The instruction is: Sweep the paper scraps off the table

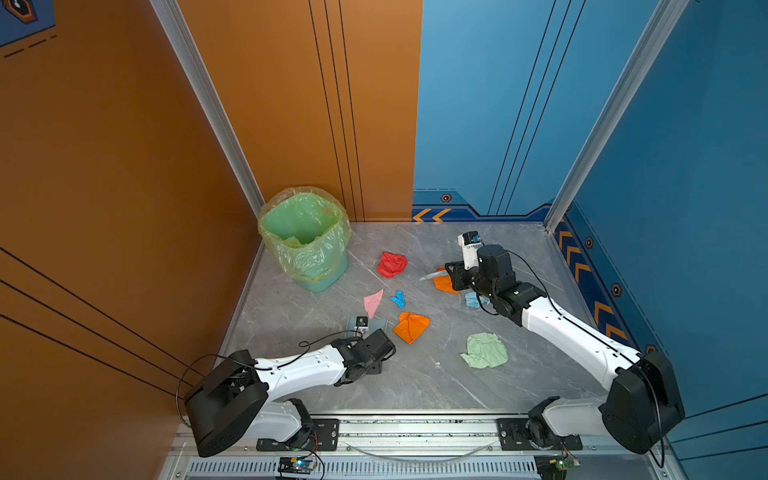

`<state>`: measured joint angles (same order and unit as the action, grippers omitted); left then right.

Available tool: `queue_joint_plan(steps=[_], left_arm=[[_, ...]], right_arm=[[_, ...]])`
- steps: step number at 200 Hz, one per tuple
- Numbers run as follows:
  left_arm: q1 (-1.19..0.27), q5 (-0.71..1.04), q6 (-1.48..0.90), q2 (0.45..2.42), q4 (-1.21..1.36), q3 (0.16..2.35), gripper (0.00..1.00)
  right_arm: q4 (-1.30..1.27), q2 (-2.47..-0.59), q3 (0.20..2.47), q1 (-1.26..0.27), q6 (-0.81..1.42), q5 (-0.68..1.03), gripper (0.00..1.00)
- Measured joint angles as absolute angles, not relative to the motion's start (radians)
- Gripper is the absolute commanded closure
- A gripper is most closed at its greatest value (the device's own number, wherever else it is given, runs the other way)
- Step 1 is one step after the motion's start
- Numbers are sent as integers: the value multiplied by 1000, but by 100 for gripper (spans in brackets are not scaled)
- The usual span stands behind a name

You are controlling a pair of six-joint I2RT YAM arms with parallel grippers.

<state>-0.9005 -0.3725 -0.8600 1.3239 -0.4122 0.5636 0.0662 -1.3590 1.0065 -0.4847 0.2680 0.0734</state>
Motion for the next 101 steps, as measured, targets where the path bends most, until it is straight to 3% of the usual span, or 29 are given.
queue_joint_plan(steps=[101], left_arm=[[-837,-355,-792,1326,-358,559,44]], right_arm=[[66,-1359,1007,-485,279,73,100]])
